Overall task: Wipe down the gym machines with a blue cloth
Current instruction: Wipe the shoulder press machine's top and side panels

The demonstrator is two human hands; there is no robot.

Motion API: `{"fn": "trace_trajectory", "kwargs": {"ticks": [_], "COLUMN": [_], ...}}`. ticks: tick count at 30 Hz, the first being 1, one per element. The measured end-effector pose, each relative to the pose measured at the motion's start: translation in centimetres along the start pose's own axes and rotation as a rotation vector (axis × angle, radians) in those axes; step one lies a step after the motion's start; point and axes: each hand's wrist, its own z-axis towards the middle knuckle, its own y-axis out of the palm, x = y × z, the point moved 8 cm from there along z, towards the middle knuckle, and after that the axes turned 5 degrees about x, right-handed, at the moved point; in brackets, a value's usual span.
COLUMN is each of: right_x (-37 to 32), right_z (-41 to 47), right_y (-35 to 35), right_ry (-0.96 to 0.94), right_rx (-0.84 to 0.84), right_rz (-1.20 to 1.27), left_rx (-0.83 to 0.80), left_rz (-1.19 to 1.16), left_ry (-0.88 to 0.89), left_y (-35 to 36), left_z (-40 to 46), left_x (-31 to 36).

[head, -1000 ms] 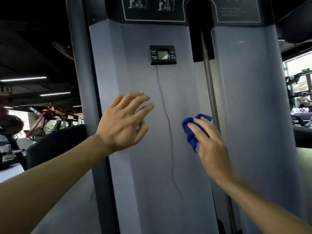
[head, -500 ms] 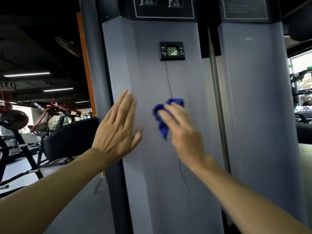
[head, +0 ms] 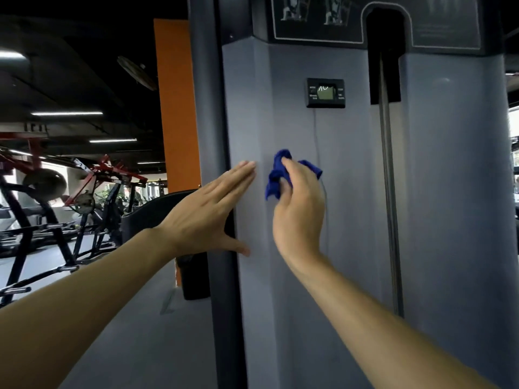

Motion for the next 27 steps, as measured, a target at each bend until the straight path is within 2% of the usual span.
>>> {"fn": "trace_trajectory", "kwargs": {"ticks": [2,4,8,11,13,16,18,23,25,27], "right_x": [-3.3,-4.7,-1.9,-1.0,-1.4,-1.8,-1.7,0.3,1.3,1.8], "right_z": [-0.2,-2.3,-9.7,-13.6,-10.7,-2.7,-0.3,-7.2,-10.4,-10.0], "right_y": [2.4,3.6,2.2,1.0,1.1,2.6,3.7,0.8,-0.5,-0.5], "right_ry": [-0.087,-0.256,-0.514,-0.672,-0.635,-0.351,-0.273,-0.369,-0.399,-0.412], "right_rx": [-0.036,-0.094,-0.230,-0.362,-0.321,-0.221,-0.203,-0.154,-0.224,-0.295], "right_rz": [-0.045,-0.178,-0.386,-0.462,-0.434,-0.289,-0.243,-0.277,-0.293,-0.255], "left_rx": [0.048,0.109,0.067,-0.016,-0.012,0.023,0.032,0.099,0.162,0.201], "left_rz": [-0.168,-0.209,-0.193,-0.026,0.043,0.046,0.042,0.016,0.006,0.051], "left_ry": [-0.080,-0.073,-0.122,-0.053,-0.026,-0.004,-0.011,-0.066,-0.090,-0.077], "left_y": [-0.5,-0.8,0.2,1.1,1.1,0.9,1.1,1.0,0.3,-0.2], "left_z": [0.1,-0.2,-1.7,-2.9,-3.1,-3.0,-2.9,-3.1,-3.0,-2.8], "left_x": [-0.2,-0.2,-0.7,-0.4,-0.5,-0.6,-0.5,0.3,1.0,1.7]}}
